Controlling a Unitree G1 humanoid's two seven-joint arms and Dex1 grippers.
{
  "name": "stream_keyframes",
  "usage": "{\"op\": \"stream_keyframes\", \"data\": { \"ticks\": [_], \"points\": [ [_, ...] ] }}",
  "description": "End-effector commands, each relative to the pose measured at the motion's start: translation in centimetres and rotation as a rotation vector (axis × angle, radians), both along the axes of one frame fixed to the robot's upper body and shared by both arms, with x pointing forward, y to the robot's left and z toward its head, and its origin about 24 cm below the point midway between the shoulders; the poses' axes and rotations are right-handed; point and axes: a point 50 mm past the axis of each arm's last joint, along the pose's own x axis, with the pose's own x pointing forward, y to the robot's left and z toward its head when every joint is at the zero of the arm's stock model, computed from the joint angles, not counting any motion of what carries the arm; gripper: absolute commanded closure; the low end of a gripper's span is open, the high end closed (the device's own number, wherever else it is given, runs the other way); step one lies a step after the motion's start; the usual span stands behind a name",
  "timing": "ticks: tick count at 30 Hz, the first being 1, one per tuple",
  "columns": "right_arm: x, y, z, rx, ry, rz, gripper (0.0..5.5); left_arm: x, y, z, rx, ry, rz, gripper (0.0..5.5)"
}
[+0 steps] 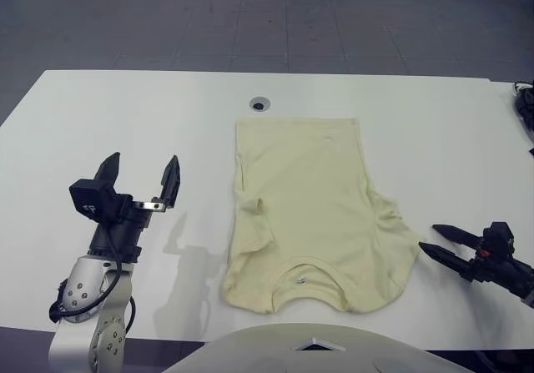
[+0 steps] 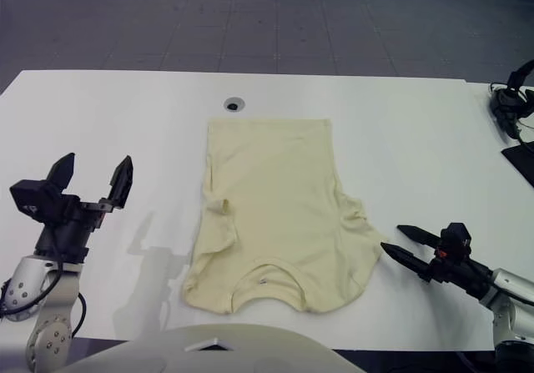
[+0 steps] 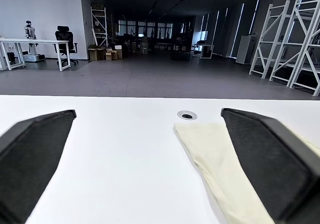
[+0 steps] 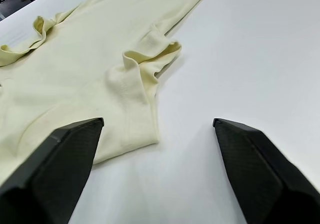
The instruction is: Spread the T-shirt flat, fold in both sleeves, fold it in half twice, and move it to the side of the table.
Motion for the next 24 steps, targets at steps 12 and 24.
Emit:
{"op": "stream_keyframes", "data": {
  "ticks": [12,24],
  "points": [
    [-0.4,1.3,-0.6,0.018,0.040,0.076,3.95,-0.2,-0.6,-1.1,0.055,0.029,-0.003,0.10],
    [0.5,1.3,-0.2,0.009,-0.015,0.049,5.47,-0.4,-0.9,-1.5,0.052,0.043,-0.014,0.10]
  ]
}}
